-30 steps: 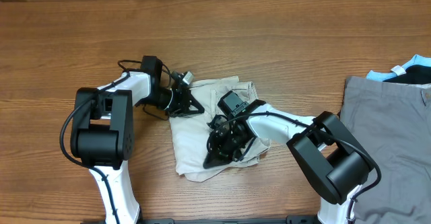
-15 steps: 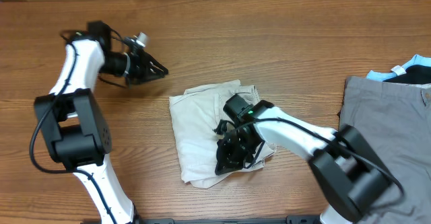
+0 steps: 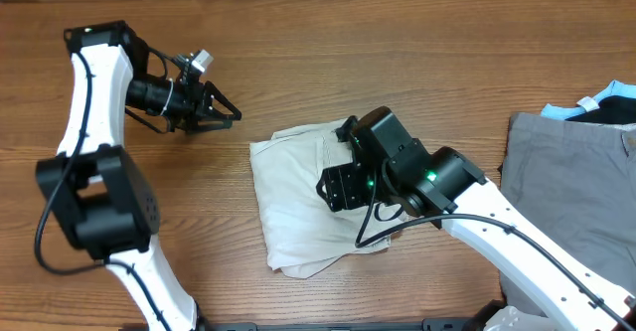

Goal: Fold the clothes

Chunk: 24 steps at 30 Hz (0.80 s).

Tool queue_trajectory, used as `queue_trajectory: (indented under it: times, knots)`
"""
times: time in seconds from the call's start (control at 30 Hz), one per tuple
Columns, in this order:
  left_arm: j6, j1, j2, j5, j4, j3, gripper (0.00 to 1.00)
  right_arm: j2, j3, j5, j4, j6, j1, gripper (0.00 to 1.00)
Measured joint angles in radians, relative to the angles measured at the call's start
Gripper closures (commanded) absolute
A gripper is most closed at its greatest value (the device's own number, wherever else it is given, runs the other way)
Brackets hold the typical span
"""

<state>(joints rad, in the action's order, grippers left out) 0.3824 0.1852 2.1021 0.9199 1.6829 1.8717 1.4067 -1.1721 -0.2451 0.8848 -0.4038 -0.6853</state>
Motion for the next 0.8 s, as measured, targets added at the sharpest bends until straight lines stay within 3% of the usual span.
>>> queue_trajectory:
  times: [0.13, 0.2, 0.33, 0.6, 0.8]
  knots:
    - [-0.003, -0.002, -0.186, -0.072, 0.0, -0.001, 0.55, 0.001, -0.003, 0.03, 0.054, -0.081, 0.017, 0.67]
    - [-0.023, -0.005, -0.313, -0.137, 0.0, 0.001, 0.5, 0.011, -0.004, 0.037, 0.09, -0.128, 0.025, 0.7]
    - [-0.107, -0.029, -0.514, -0.28, -0.004, 0.015, 0.4, 0.098, 0.003, 0.04, 0.184, -0.274, 0.031, 0.96]
    - [-0.178, -0.07, -0.534, -0.397, -0.022, 0.018, 0.38, 0.369, 0.134, -0.069, 0.014, -0.446, 0.063, 0.96]
    - [-0.193, -0.1, -0.484, -0.42, -0.021, 0.017, 0.37, 0.428, 0.155, -0.186, -0.043, -0.522, 0.151, 0.96]
